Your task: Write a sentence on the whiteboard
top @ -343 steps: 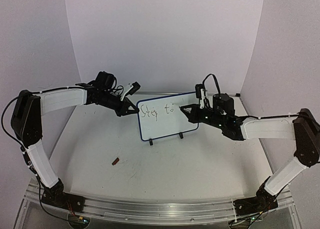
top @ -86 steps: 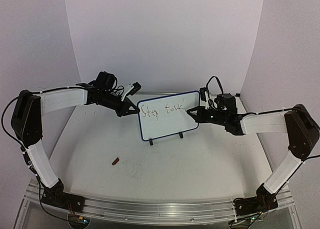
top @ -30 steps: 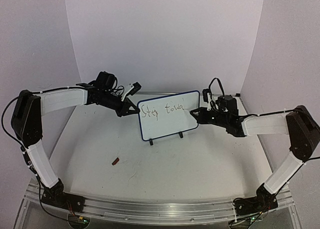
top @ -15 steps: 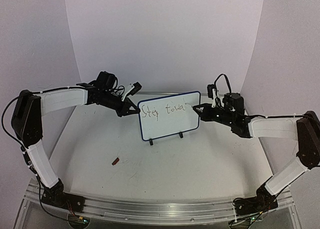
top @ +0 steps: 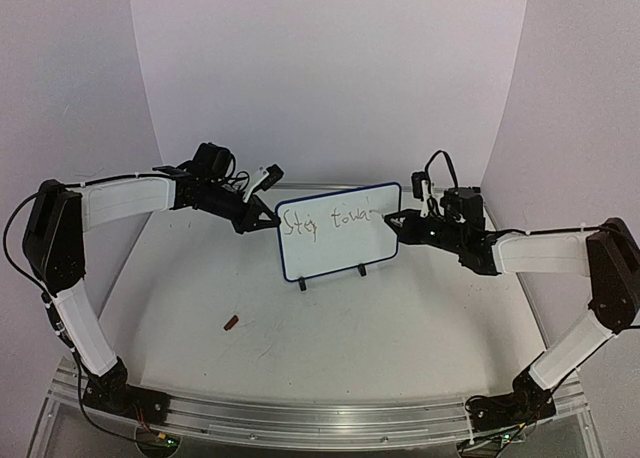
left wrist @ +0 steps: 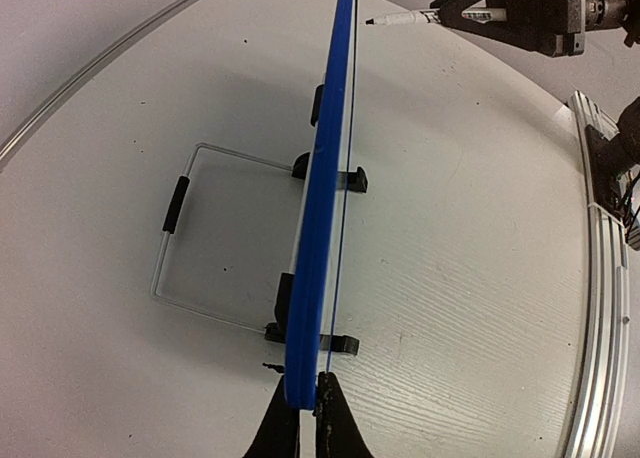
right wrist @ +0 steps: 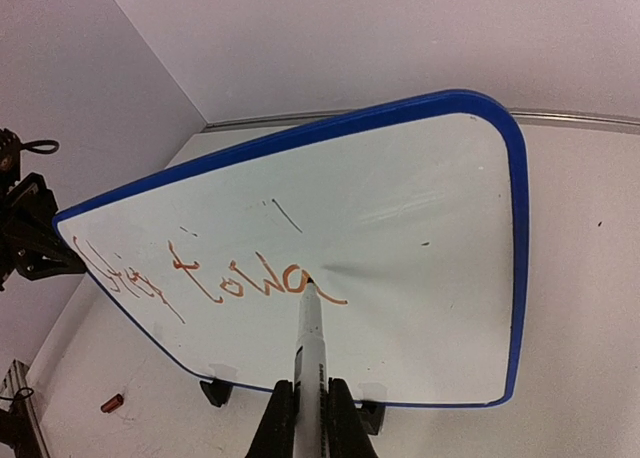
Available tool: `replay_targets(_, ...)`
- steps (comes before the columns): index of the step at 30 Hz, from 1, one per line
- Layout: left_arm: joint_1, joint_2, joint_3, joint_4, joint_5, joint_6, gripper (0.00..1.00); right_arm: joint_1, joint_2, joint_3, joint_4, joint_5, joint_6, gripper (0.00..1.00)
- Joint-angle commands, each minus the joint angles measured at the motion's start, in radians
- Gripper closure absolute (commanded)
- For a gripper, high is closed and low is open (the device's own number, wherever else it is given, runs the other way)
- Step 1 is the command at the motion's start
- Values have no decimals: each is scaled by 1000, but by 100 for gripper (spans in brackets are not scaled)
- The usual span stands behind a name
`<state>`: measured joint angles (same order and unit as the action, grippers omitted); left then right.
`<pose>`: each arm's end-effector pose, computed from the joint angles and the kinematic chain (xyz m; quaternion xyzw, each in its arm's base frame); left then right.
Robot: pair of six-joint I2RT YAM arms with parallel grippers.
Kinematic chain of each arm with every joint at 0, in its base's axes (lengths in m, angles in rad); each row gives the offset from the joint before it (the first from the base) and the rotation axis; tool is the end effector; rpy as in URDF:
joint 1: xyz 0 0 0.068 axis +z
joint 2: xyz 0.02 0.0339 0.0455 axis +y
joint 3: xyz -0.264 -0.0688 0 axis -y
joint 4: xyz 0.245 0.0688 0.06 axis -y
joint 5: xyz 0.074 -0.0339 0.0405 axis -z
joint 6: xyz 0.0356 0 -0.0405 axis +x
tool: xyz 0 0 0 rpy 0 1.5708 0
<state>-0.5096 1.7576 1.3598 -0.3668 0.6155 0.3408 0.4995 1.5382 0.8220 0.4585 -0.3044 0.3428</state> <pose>0.3326 -0.2094 0.2620 0.4699 0.7496 -0.3092 0.3490 0.2933 0.1722 0.2343 -0.1535 0.7733 0.3562 0.5015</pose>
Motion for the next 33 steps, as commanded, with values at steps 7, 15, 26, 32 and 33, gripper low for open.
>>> replay_targets(7, -6, 52, 2, -98, -67, 35, 100, -3, 36, 64, 37, 7, 7, 100)
replay_targets(15, -6, 54, 2, -98, -68, 36, 100, -4, 47, 66, 38, 39, 20, 100)
replay_targets(26, -6, 55, 2, -99, -69, 37, 100, -4, 11, 33, 47, 113, 29, 100)
replay_targets(32, -6, 54, 4, -100, -68, 37, 100, -4, 23, 28, 46, 105, 36, 100)
replay_targets(33, -6, 54, 4, -100, -68, 37, 100, -4, 26, 27, 46, 101, 38, 100)
